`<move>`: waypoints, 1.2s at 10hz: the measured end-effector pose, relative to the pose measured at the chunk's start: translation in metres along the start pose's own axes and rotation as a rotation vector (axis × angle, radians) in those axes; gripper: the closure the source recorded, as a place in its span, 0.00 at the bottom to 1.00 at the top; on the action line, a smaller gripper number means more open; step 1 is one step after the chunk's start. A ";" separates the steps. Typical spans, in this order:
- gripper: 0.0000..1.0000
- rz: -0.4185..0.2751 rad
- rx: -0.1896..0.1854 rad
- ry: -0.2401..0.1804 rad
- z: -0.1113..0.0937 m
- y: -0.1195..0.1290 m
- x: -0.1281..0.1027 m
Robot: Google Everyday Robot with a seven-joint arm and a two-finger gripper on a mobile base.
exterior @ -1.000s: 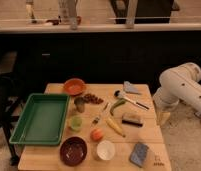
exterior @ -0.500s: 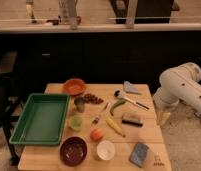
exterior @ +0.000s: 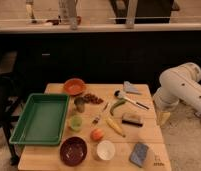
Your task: Place banana in purple bowl
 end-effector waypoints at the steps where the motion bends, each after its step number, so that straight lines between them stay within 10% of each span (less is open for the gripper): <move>1: 0.20 0.000 0.000 0.000 0.000 0.000 0.000; 12: 0.20 0.036 -0.012 -0.004 0.002 0.001 0.001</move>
